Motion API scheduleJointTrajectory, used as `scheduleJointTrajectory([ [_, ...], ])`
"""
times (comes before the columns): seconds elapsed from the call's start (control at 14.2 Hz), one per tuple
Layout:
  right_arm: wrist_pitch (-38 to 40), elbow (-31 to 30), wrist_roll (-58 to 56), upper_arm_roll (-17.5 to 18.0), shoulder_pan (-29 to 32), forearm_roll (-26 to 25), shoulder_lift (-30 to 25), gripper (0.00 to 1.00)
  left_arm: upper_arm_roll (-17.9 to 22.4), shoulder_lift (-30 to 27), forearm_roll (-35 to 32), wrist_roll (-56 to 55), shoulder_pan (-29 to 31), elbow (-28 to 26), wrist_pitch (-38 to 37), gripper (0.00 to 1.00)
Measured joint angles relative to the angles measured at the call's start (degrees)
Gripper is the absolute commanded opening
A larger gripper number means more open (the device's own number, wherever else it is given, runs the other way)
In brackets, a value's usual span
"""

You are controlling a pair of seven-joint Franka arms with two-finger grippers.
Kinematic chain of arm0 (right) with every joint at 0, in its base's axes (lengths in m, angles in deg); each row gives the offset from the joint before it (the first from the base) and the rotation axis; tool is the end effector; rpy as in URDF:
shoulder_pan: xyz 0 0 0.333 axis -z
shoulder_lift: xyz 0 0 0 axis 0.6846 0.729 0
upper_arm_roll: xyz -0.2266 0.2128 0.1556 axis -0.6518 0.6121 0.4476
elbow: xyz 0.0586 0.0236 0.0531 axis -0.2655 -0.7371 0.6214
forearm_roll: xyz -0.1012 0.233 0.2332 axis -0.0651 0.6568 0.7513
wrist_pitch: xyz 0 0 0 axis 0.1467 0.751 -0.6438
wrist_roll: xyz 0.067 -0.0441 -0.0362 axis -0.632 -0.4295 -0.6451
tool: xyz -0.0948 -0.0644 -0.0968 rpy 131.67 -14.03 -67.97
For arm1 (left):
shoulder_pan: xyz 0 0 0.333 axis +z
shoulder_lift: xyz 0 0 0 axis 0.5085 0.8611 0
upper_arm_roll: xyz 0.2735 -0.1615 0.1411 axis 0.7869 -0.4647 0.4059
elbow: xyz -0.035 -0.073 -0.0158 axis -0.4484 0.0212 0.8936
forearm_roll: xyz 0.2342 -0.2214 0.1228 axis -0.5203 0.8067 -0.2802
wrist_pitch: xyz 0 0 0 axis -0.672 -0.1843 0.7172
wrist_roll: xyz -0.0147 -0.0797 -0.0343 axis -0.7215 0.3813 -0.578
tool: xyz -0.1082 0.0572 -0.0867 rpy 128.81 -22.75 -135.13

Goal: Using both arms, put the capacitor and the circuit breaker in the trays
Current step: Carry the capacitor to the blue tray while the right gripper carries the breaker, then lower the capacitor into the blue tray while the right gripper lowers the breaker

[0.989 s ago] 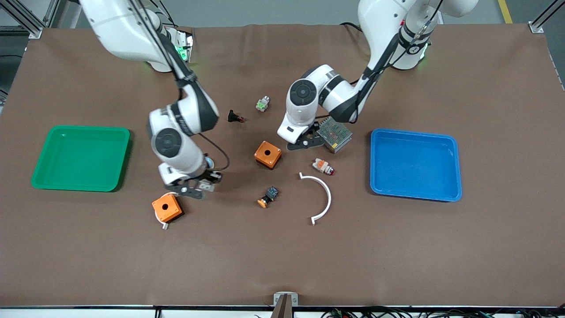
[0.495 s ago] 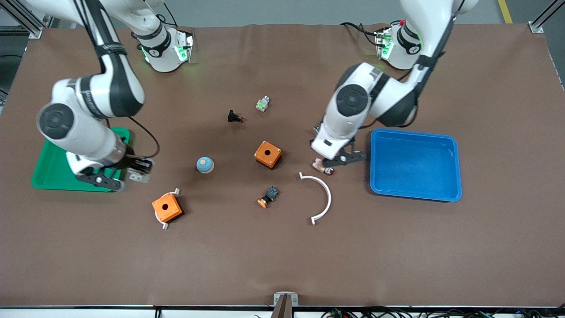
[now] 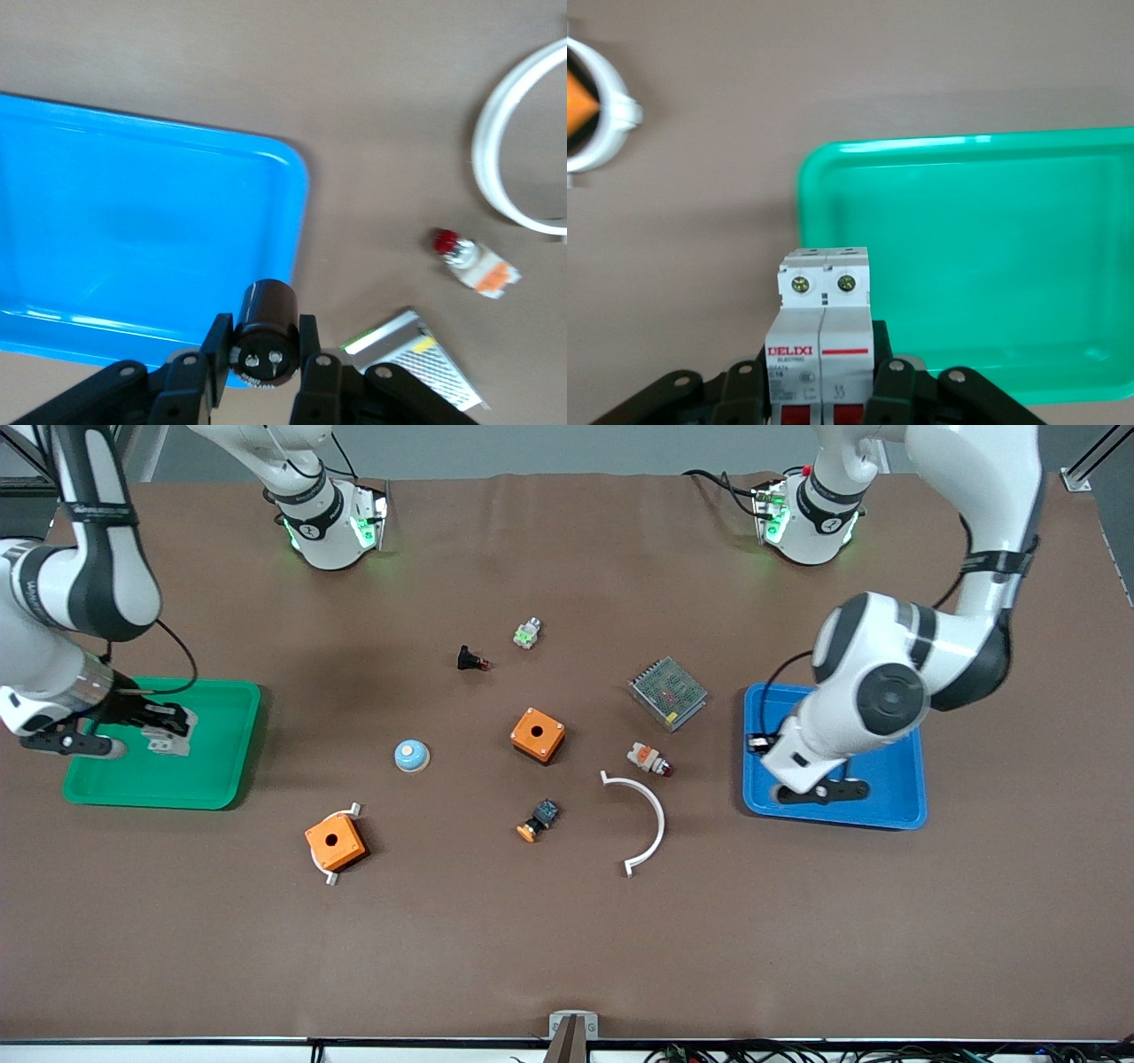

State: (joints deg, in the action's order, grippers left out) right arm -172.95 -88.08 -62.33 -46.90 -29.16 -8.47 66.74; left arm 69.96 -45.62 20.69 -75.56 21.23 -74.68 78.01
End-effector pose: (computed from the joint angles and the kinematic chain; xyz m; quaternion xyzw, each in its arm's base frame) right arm 0.4763 -0.1464 0.3720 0.9991 -0.0412 -0.0079 0.0099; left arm 0.5611 -0.1684 0.3649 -0.9951 -0.0170 0.0971 0.0021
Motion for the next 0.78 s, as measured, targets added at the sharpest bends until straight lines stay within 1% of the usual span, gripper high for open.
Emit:
scheduleJointTrajectory([
  [0.21, -6.9, -4.0, -8.3, 0.1, 6.5, 0.0, 0.3, 0.0, 0.0, 0.3, -1.3, 6.8, 5.2, -1.0, -0.2, 0.18],
  [0.42, -12.4, -6.0, -13.2, 0.2, 10.9, 0.0, 3.7, 0.0, 0.0, 0.7, -4.0, 8.4, 7.7, -2.7, 0.5, 0.18],
  [0.57, -15.2, -6.1, -14.8, 0.2, 12.8, 0.0, 7.5, 0.0, 0.0, 0.9, -4.5, 9.1, 8.2, -4.8, 4.7, 0.18],
  [0.78, -17.5, -5.9, -15.1, 0.4, 13.3, 0.0, 11.6, 0.01, 0.0, 1.0, -4.6, 11.8, 9.7, -8.8, 10.4, 0.18],
])
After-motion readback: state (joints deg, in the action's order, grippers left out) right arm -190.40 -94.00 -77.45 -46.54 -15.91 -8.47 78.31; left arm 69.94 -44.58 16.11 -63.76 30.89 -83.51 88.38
